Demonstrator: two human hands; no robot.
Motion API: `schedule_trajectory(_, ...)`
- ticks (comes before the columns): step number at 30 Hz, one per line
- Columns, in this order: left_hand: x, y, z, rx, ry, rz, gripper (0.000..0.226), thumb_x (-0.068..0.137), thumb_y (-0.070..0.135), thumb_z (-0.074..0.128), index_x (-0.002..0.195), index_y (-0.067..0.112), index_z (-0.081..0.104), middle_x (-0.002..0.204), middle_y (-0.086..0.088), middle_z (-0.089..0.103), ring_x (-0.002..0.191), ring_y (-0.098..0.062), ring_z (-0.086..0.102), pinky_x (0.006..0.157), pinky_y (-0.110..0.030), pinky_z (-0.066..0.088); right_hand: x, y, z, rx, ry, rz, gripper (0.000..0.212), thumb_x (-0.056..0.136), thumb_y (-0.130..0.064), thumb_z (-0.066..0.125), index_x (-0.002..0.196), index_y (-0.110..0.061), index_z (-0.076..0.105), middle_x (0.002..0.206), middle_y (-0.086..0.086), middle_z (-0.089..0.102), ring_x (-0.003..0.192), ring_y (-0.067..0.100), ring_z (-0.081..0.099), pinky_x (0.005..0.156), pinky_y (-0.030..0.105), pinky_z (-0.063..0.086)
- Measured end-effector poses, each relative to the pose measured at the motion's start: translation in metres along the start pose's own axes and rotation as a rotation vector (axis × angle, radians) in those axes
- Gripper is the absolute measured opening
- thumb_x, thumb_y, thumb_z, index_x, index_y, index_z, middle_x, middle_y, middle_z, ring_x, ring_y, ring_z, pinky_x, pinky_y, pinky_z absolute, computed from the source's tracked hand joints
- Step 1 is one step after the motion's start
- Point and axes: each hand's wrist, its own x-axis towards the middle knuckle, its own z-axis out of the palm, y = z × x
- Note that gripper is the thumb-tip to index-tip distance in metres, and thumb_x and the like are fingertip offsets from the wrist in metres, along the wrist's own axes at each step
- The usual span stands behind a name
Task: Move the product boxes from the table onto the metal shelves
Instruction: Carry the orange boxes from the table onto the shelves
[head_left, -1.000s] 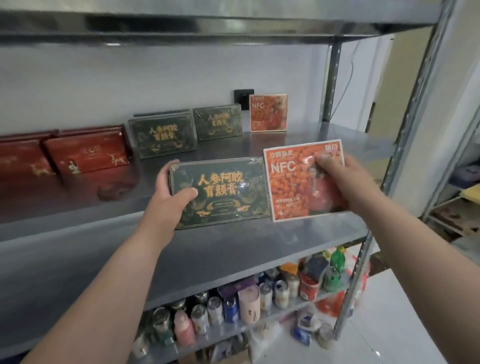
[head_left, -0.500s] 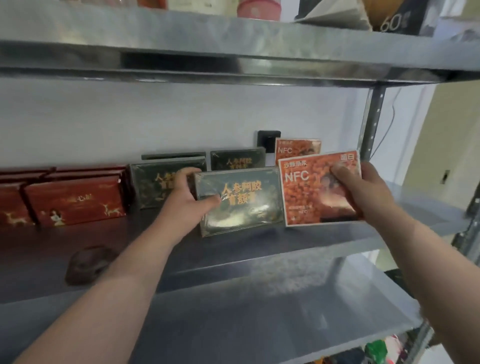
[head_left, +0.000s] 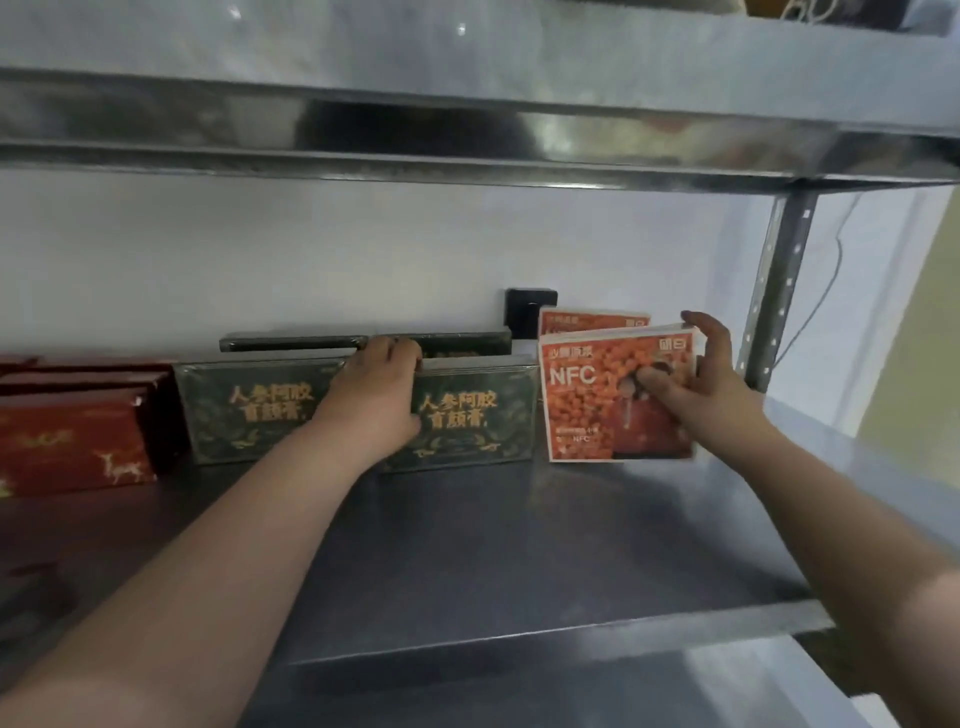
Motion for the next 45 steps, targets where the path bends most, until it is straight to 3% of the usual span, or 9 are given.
schedule_trajectory(4, 0.006, 0.035, 0.011, 0.325, -0.052, 0.032, 0.086, 0.075, 0.042, 0.076, 0.146, 0.026, 0.03, 0.139, -0.007, 0.038, 0.134, -0.031, 0.033, 0.117, -0.06, 0.019, 0.022, 0.016, -0.012, -0.149, -0.138, -0.111, 0.06, 0.089, -0.027, 0.076, 0.122, -0.051, 0.032, 0.116, -0.002, 0.063, 0.094, 0.014, 0.068, 0.078, 0.032, 0.057)
schedule_trajectory(8, 0.007, 0.068, 0.028, 0.406, 0.026, 0.053, 0.087, 0.079, 0.035, 0.076, 0.149, 0.019, 0.029, 0.142, -0.009, 0.037, 0.132, -0.032, 0.038, 0.114, -0.066, 0.02, 0.038, 0.021, -0.014, -0.35, -0.125, -0.303, 0.06, 0.08, -0.025, 0.082, 0.129, -0.024, 0.049, 0.134, 0.01, 0.043, 0.112, 0.02, 0.051, 0.097, 0.031, 0.045)
schedule_trajectory(10, 0.012, 0.076, 0.034, 0.419, 0.031, 0.017, 0.085, 0.081, 0.03, 0.075, 0.15, 0.017, 0.028, 0.147, -0.009, 0.035, 0.135, -0.032, 0.035, 0.114, -0.067, 0.019, 0.045, 0.02, -0.012, -0.49, -0.103, -0.505, 0.062, 0.079, -0.028, 0.081, 0.134, -0.015, 0.055, 0.134, 0.015, 0.048, 0.122, 0.032, 0.05, 0.102, 0.043, 0.047)
schedule_trajectory(12, 0.019, 0.078, 0.04, 0.418, 0.025, -0.027, 0.083, 0.084, 0.028, 0.072, 0.152, 0.019, 0.025, 0.151, -0.006, 0.032, 0.138, -0.032, 0.03, 0.115, -0.067, 0.016, 0.051, 0.018, -0.008, -0.703, -0.134, -0.595, 0.074, 0.079, -0.033, 0.077, 0.145, -0.019, 0.049, 0.138, 0.015, 0.05, 0.13, 0.038, 0.044, 0.102, 0.053, 0.045)
schedule_trajectory(15, 0.029, 0.076, 0.048, 0.398, 0.034, -0.074, 0.083, 0.087, 0.023, 0.067, 0.154, 0.022, 0.019, 0.157, -0.002, 0.026, 0.142, -0.032, 0.024, 0.116, -0.065, 0.015, 0.059, 0.018, 0.003, -0.947, -0.204, -0.535, 0.093, 0.078, -0.037, 0.076, 0.156, -0.025, 0.027, 0.15, 0.009, 0.038, 0.138, 0.035, 0.035, 0.107, 0.051, 0.036)
schedule_trajectory(21, 0.022, 0.061, 0.068, 0.386, 0.159, -0.058, 0.091, 0.083, 0.028, 0.074, 0.157, 0.02, 0.021, 0.156, -0.008, 0.031, 0.146, -0.033, 0.024, 0.118, -0.063, 0.011, 0.066, 0.029, 0.018, -0.958, -0.125, -0.533, 0.089, 0.075, -0.025, 0.078, 0.153, -0.017, 0.037, 0.145, 0.016, 0.043, 0.136, 0.04, 0.039, 0.107, 0.058, 0.037)
schedule_trajectory(28, 0.021, 0.05, 0.077, 0.381, 0.202, -0.028, 0.091, 0.081, 0.028, 0.075, 0.156, 0.02, 0.024, 0.154, -0.007, 0.035, 0.143, -0.037, 0.027, 0.118, -0.062, 0.015, 0.076, 0.045, 0.027, -0.972, -0.059, -0.544, 0.091, 0.058, -0.015, 0.087, 0.141, -0.005, 0.052, 0.13, 0.024, 0.055, 0.123, 0.047, 0.051, 0.094, 0.064, 0.045)
schedule_trajectory(40, 0.022, 0.051, 0.078, 0.382, 0.191, -0.042, 0.09, 0.084, 0.025, 0.072, 0.157, 0.017, 0.02, 0.156, -0.011, 0.031, 0.146, -0.039, 0.022, 0.119, -0.063, 0.01, 0.075, 0.055, 0.028, -0.994, -0.053, -0.523, 0.088, 0.083, -0.022, 0.074, 0.157, -0.011, 0.029, 0.155, 0.023, 0.035, 0.147, 0.043, 0.028, 0.112, 0.061, 0.031)
schedule_trajectory(45, 0.024, 0.056, 0.079, 0.375, 0.169, -0.03, 0.089, 0.085, 0.024, 0.07, 0.157, 0.015, 0.018, 0.157, -0.012, 0.029, 0.148, -0.039, 0.018, 0.119, -0.064, 0.01, 0.073, 0.054, 0.026, -0.978, -0.1, -0.478, 0.082, 0.098, -0.027, 0.058, 0.162, -0.016, 0.008, 0.166, 0.02, 0.011, 0.155, 0.039, 0.003, 0.12, 0.058, 0.015)
